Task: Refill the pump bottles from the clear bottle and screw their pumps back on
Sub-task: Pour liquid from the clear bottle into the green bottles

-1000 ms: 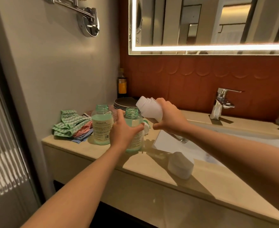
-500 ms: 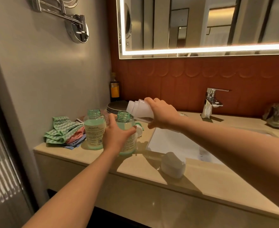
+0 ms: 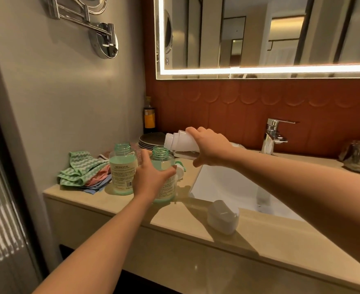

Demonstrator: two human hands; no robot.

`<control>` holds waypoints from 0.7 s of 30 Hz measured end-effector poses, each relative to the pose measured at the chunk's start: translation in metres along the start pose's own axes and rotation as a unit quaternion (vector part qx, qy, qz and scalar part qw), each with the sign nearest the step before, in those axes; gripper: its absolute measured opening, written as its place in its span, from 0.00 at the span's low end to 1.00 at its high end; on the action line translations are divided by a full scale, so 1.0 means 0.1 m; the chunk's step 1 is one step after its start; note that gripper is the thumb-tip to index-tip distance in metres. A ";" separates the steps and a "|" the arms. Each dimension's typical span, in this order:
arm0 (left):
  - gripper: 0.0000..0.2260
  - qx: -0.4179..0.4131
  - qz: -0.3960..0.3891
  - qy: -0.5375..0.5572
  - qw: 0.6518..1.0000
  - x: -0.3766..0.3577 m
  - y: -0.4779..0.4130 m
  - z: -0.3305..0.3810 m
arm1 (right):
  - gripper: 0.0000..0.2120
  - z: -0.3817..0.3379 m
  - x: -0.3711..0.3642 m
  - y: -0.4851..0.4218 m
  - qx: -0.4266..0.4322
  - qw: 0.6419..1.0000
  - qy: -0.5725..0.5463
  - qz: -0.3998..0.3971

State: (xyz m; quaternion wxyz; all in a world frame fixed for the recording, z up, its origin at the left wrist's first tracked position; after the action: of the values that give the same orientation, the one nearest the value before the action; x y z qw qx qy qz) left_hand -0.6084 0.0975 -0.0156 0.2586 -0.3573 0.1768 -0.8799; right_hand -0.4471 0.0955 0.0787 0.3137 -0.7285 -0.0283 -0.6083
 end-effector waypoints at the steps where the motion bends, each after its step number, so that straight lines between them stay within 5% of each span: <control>1: 0.30 0.000 0.000 0.000 1.000 0.00 0.00 0.00 | 0.40 0.00 0.00 0.00 0.001 1.000 0.002 -0.001; 21: 0.30 0.001 0.005 -0.005 1.000 -0.01 -0.01 -0.02 | 0.40 -0.03 0.06 -0.04 0.017 0.999 0.033 -0.015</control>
State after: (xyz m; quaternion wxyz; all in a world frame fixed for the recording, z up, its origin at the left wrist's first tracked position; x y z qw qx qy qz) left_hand -0.6097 0.0986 -0.0169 0.2639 -0.3607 0.1767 -0.8769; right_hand -0.4501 0.0953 0.0861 0.3175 -0.7025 -0.0391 -0.6357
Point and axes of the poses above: each hand's wrist, its own y-axis away from the middle knuckle, its own x-axis out of the back of the hand, z = x × y, the point moved 7 cm from there along -y, towards the middle knuckle, and after that the axes turned 7 degrees about -y, right-handed, at the moved point
